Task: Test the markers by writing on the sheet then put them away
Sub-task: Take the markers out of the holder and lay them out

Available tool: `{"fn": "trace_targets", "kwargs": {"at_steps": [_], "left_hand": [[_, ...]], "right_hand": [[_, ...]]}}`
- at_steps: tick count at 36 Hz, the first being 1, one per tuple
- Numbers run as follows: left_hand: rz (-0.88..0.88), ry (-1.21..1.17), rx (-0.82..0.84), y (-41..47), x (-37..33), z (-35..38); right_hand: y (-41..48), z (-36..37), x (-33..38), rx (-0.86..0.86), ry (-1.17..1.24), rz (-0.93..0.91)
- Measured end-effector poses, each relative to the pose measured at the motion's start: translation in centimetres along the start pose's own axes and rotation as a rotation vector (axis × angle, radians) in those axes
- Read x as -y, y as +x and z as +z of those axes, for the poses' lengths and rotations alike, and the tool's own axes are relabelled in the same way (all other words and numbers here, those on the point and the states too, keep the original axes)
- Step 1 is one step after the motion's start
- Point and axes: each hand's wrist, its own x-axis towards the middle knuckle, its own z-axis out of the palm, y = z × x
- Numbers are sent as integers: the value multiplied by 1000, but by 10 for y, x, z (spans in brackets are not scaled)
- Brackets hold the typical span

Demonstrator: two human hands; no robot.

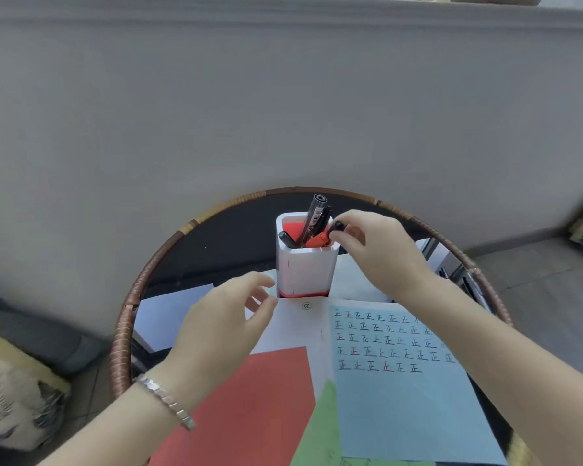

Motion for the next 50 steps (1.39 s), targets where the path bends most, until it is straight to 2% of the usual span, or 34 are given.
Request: {"fn": "trace_targets", "kwargs": {"at_steps": [8, 12, 15, 17, 19, 20, 22, 25, 27, 29, 32, 34, 36, 39, 43, 50], "left_hand": [[184, -222, -228, 15, -39, 1], [239, -352, -221, 23, -62, 5], [333, -284, -228, 24, -70, 12], [375, -250, -249, 21, -70, 17], [378, -296, -244, 15, -69, 22], [351, -353, -240, 11, -68, 24], [240, -501, -212, 6, -66, 28], [43, -729, -74, 0, -66, 32], [-31, -818, 26, -3, -66, 34], [-50, -790, 87, -6, -65, 37], [-111, -687, 154, -6, -56, 43], [-119, -594, 231, -4, -49, 47], [-87, -477, 304, -3, -43, 49], [4, -329, 370, -5, -41, 52], [182, -207, 353, -6, -43, 56], [357, -114, 231, -1, -37, 56]], "right_hand": [[-19, -52, 37, -345, 202, -236], [-39, -55, 44, -290, 184, -355], [-52, -48, 38, -232, 63, -460], [-60, -42, 32, -209, 70, -470], [-68, -38, 25, -187, 148, -392], [-72, -36, 23, -164, 213, -295], [-76, -31, 15, -41, 364, 30], [-81, -19, 1, 243, 654, 495], [-83, -10, -1, 249, 917, 666], [-84, -5, -1, 159, 1072, 758], [-86, 0, -2, 32, 1117, 765], [-88, 4, -4, -17, 1002, 700], [-90, 8, -2, -41, 901, 618], [-95, 12, 3, -90, 920, 512], [-98, 13, 7, -167, 951, 473], [-98, 11, 7, -205, 957, 429]]}}
